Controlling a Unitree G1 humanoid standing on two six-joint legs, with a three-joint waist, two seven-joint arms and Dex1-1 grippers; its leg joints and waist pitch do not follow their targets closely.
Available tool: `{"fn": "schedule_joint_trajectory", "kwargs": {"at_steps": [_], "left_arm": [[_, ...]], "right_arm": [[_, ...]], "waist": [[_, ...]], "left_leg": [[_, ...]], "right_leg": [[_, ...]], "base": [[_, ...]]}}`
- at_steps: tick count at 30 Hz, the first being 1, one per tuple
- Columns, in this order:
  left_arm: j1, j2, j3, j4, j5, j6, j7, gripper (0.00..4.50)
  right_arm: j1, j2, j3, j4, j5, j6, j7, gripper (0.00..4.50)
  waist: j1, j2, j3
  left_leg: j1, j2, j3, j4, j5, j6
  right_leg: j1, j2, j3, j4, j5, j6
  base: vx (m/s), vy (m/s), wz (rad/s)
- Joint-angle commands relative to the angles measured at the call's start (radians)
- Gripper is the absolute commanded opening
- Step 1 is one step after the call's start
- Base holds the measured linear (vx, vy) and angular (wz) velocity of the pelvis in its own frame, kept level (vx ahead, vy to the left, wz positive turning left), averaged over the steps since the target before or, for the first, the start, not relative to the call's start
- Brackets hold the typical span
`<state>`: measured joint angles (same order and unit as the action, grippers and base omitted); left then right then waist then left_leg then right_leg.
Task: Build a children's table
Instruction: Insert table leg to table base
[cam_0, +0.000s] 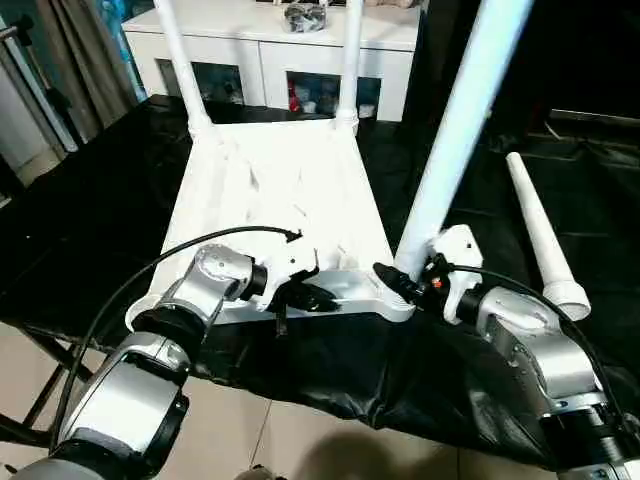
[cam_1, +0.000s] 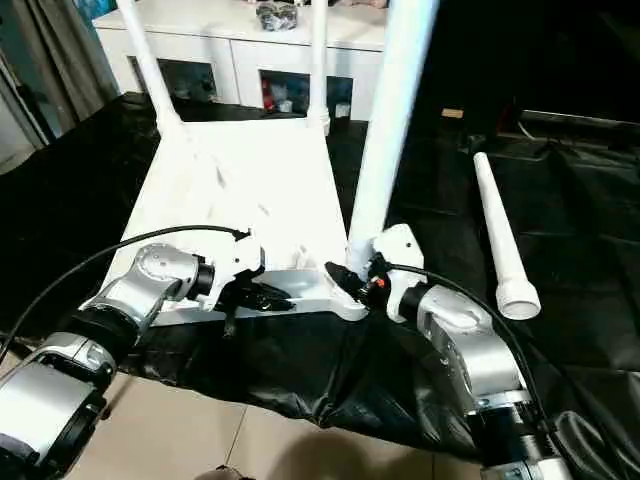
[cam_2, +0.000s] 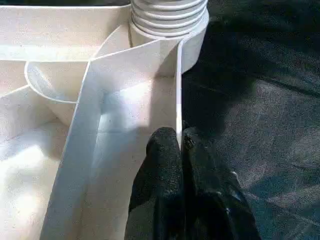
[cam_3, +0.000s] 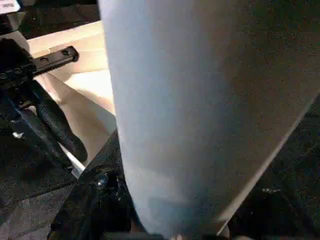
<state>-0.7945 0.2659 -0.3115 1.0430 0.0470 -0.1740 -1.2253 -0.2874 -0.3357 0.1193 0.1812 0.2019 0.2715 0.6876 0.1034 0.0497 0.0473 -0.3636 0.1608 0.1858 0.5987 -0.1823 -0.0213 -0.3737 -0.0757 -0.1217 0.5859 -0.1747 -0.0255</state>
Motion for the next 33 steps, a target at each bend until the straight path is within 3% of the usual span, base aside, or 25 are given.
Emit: {"fn": "schedule_joint_trajectory", "kwargs": {"at_steps": [1, 10, 15, 16, 17, 19, 21, 23, 25, 26, 28, 30, 31, 32, 33], "left_arm": [[-0.023, 0.026, 0.014, -0.003, 0.000, -0.015, -0.033, 0.00], [-0.021, 0.052, -0.028, -0.013, 0.019, -0.056, -0.187, 0.00], [-0.029, 0.062, -0.029, -0.008, 0.026, -0.055, -0.201, 0.00], [-0.032, 0.062, -0.024, -0.006, 0.025, -0.051, -0.196, 0.00], [-0.034, 0.062, -0.019, -0.005, 0.023, -0.046, -0.187, 0.00], [-0.040, 0.058, -0.004, 0.000, 0.020, -0.024, -0.152, 0.00], [-0.049, 0.049, 0.019, 0.002, 0.016, 0.012, -0.083, 0.00], [-0.058, 0.041, 0.040, 0.000, 0.012, 0.047, -0.020, 0.00], [-0.066, 0.024, 0.068, -0.014, 0.003, 0.105, 0.065, 0.00], [-0.066, 0.024, 0.068, -0.014, 0.003, 0.105, 0.065, 0.00], [-0.065, -0.003, 0.093, -0.062, -0.015, 0.182, 0.129, 0.00], [-0.062, -0.011, 0.094, -0.081, -0.016, 0.204, 0.143, 0.00], [-0.044, -0.049, 0.094, -0.150, -0.009, 0.274, 0.208, 0.00], [-0.044, -0.049, 0.094, -0.150, -0.009, 0.274, 0.208, 0.00], [-0.026, -0.082, 0.091, -0.205, -0.002, 0.326, 0.254, 0.00]], "right_arm": [[0.051, -0.004, 0.059, 0.111, -0.015, 0.034, 0.056, 1.93], [0.042, -0.022, 0.086, 0.152, -0.002, -0.028, 0.197, 1.93], [0.032, -0.023, 0.103, 0.169, -0.011, -0.046, 0.239, 1.93], [0.026, -0.020, 0.104, 0.177, -0.014, -0.051, 0.240, 1.93], [0.020, -0.017, 0.105, 0.186, -0.020, -0.057, 0.235, 1.93], [-0.002, -0.007, 0.103, 0.214, -0.045, -0.071, 0.198, 1.93], [-0.035, 0.015, 0.082, 0.260, -0.072, -0.089, 0.125, 1.93], [-0.065, 0.037, 0.057, 0.302, -0.091, -0.100, 0.047, 1.93], [-0.107, 0.075, 0.012, 0.363, -0.092, -0.096, -0.065, 1.93], [-0.107, 0.075, 0.012, 0.363, -0.092, -0.096, -0.065, 1.93], [-0.160, 0.121, -0.035, 0.444, -0.075, -0.070, -0.181, 1.93], [-0.174, 0.132, -0.044, 0.466, -0.071, -0.061, -0.208, 1.93], [-0.214, 0.166, -0.053, 0.547, -0.076, -0.055, -0.278, 1.93], [-0.214, 0.166, -0.053, 0.547, -0.076, -0.055, -0.278, 1.93], [-0.236, 0.191, -0.057, 0.592, -0.078, -0.047, -0.311, 1.93]], "waist": [[-0.003, 0.000, -0.053], [0.001, 0.002, -0.061], [0.005, 0.004, -0.061], [0.006, 0.004, -0.060], [0.005, -0.002, -0.059], [0.005, 0.002, -0.055], [-0.002, -0.004, -0.047], [-0.016, -0.003, -0.039], [-0.027, -0.004, -0.036], [-0.032, -0.005, -0.036], [-0.048, -0.006, -0.037], [-0.056, 0.000, -0.034], [-0.063, -0.001, -0.037], [-0.063, -0.001, -0.037], [-0.072, 0.004, -0.037]], "left_leg": [[0.020, 0.086, -0.049, -0.086, -0.370, -0.001], [0.013, 0.092, -0.040, -0.085, -0.293, 0.023], [0.013, 0.094, -0.041, -0.087, -0.285, 0.026], [0.016, 0.095, -0.041, -0.088, -0.299, 0.021], [0.018, 0.095, -0.040, -0.089, -0.312, 0.015], [0.021, 0.094, -0.041, -0.090, -0.336, 0.002], [0.029, 0.094, -0.044, -0.094, -0.397, -0.017], [0.039, 0.087, -0.053, -0.092, -0.462, -0.039], [0.042, 0.083, -0.059, -0.090, -0.489, -0.045], [0.036, 0.082, -0.062, -0.092, -0.494, -0.042], [0.040, 0.083, -0.068, -0.092, -0.525, -0.048], [0.041, 0.085, -0.070, -0.093, -0.546, -0.050], [0.033, 0.088, -0.075, -0.098, -0.559, -0.051], [0.033, 0.088, -0.075, -0.098, -0.559, -0.051], [0.027, 0.094, -0.080, -0.106, -0.574, -0.058]], "right_leg": [[0.030, -0.115, 0.071, -0.103, -0.452, -0.124], [0.041, -0.116, 0.075, -0.079, -0.253, -0.199], [0.041, -0.115, 0.073, -0.078, -0.257, -0.200], [0.039, -0.115, 0.074, -0.079, -0.270, -0.198], [0.038, -0.116, 0.074, -0.082, -0.290, -0.197], [0.036, -0.119, 0.074, -0.086, -0.343, -0.191], [0.031, -0.120, 0.073, -0.094, -0.436, -0.173], [0.025, -0.124, 0.065, -0.112, -0.591, -0.126], [0.024, -0.123, 0.055, -0.125, -0.648, -0.094], [0.027, -0.123, 0.050, -0.128, -0.660, -0.075], [0.025, -0.124, 0.042, -0.132, -0.662, -0.066], [0.025, -0.121, 0.037, -0.136, -0.650, -0.066], [0.035, -0.121, 0.033, -0.132, -0.614, -0.067], [0.035, -0.121, 0.033, -0.132, -0.614, -0.067], [0.040, -0.122, 0.031, -0.122, -0.553, -0.086]], "base": [[0.000, 0.000, 0.00], [0.000, 0.000, 0.00], [0.000, 0.000, 0.00], [0.000, 0.000, 0.00], [0.000, 0.000, 0.00], [0.000, 0.000, 0.00], [0.000, 0.000, 0.00], [0.000, 0.000, 0.00], [-0.054, 0.011, -0.10], [0.000, 0.000, 0.00], [0.000, 0.000, 0.00], [0.000, 0.000, 0.00], [0.000, 0.000, 0.00], [0.000, 0.000, 0.00], [0.000, 0.000, 0.00]]}}
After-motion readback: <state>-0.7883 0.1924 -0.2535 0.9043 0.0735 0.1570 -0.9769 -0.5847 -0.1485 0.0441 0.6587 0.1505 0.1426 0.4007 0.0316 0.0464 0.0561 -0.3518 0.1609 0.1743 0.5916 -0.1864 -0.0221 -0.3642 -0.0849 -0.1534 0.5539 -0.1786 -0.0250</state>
